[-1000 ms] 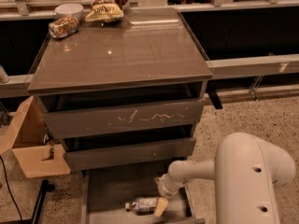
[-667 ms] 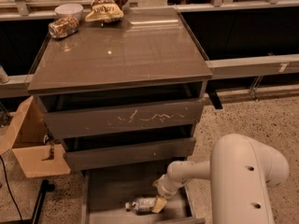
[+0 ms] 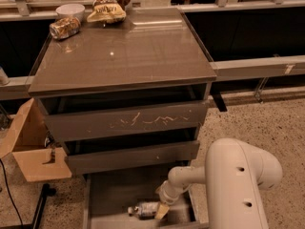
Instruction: Pick blue plastic bottle from bottom drawer and place on counter
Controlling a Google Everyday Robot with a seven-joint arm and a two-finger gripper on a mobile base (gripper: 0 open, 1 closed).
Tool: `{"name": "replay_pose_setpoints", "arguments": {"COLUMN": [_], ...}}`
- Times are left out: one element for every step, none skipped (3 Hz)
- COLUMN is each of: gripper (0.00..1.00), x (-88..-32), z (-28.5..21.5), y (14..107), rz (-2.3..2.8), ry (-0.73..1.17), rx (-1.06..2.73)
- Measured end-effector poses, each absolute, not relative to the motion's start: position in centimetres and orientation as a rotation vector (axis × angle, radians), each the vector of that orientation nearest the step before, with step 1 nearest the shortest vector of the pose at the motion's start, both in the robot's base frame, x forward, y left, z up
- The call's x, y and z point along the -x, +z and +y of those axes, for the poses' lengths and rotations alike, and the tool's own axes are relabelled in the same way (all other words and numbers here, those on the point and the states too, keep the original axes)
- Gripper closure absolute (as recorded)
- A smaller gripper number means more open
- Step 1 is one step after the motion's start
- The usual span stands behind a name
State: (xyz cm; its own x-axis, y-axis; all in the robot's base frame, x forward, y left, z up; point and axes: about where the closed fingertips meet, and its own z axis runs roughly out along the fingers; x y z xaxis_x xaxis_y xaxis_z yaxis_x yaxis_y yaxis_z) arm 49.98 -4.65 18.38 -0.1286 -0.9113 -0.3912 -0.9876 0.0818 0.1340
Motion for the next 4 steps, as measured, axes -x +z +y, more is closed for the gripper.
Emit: {"name": "replay_pose_setpoints", "arguments": {"gripper": [0.26,0.26,0.25,0.24], "x": [-49.8,-49.7,-49.9,-49.6], "z": [-4.6,-4.6,-4.2,-3.2], "y": [16.8,16.3,16.4,15.8], "rz": [2.141,2.109,2.059,2.021], "ry": [0.552,0.566,0.575,0.597], "rx": [1.921,1.89,1.851,1.858]}}
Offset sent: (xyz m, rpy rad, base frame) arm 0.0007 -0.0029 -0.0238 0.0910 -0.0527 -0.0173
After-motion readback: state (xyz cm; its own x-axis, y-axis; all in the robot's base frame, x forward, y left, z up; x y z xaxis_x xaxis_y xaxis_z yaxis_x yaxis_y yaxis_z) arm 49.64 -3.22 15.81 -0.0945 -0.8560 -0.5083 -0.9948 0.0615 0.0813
